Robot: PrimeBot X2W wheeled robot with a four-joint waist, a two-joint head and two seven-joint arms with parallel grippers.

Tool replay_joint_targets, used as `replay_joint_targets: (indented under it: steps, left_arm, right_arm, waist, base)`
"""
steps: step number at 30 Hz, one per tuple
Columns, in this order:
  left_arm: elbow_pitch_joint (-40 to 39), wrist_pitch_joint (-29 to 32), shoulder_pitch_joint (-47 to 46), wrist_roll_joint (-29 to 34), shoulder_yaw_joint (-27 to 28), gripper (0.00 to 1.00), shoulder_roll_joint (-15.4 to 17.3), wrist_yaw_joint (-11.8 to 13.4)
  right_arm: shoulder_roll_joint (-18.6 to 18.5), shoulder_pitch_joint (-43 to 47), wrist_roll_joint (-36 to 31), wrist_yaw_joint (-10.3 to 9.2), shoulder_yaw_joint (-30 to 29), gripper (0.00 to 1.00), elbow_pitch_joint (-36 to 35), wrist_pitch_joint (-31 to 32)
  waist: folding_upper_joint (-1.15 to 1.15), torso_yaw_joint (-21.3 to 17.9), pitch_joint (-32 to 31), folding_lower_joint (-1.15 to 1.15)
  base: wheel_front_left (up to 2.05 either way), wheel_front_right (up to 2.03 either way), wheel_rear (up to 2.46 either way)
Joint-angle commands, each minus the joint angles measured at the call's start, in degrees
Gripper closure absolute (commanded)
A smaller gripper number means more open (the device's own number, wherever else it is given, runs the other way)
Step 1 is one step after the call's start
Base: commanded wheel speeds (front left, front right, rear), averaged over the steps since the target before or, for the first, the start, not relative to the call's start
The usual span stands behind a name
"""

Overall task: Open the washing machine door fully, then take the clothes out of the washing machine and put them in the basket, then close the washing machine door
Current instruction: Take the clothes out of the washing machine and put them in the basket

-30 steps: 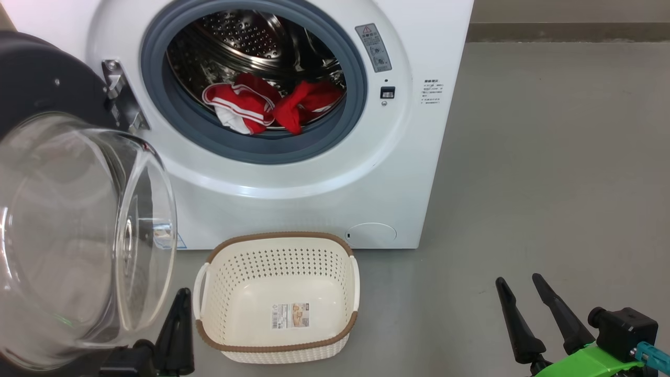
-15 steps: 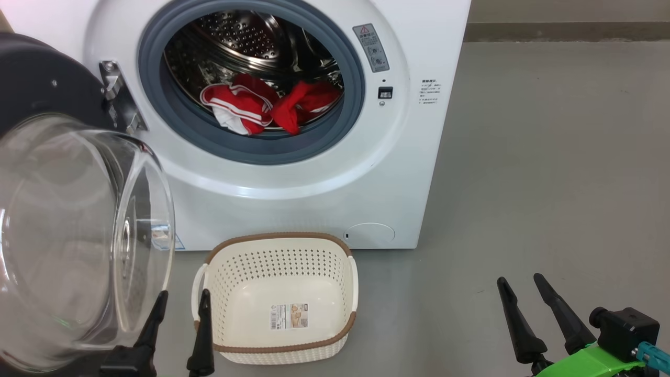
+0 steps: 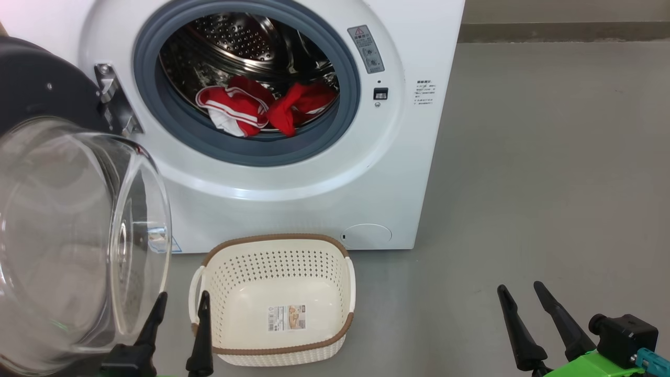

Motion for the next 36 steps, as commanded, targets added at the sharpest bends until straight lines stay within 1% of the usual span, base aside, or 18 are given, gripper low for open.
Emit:
replay_joint_targets:
  steps: [1, 28, 36]
  left_arm:
    - [-1.7, 0.2, -2.1, -0.3, 1.6, 0.00, 1.1, 0.4]
    - [-2.3, 0.1, -1.3, -0.8, 0.7, 0.00, 1.6, 1.3]
    - [-2.4, -0.1, -1.4, -1.3, 0.3, 0.00, 1.5, 1.1]
  right_arm:
    - [-0.5, -1.2, -0.2, 0.09, 1.2, 0.00, -1.4, -0.6]
    - [-0.5, -0.8, 0.1, 0.09, 1.6, 0.00, -1.3, -0.6]
    - [-0.5, -0.8, 0.1, 0.09, 1.5, 0.00, -1.4, -0.4]
  waist:
    - [0.00, 0.0, 0.0, 0.00]
    - [0.00, -0.3, -0.5, 0.00]
    - [0.00, 0.0, -0.5, 0.00]
  base:
    - [0.00, 0.00, 0.00]
    - [0.00, 0.00, 0.00]
    - [0.00, 0.00, 0.00]
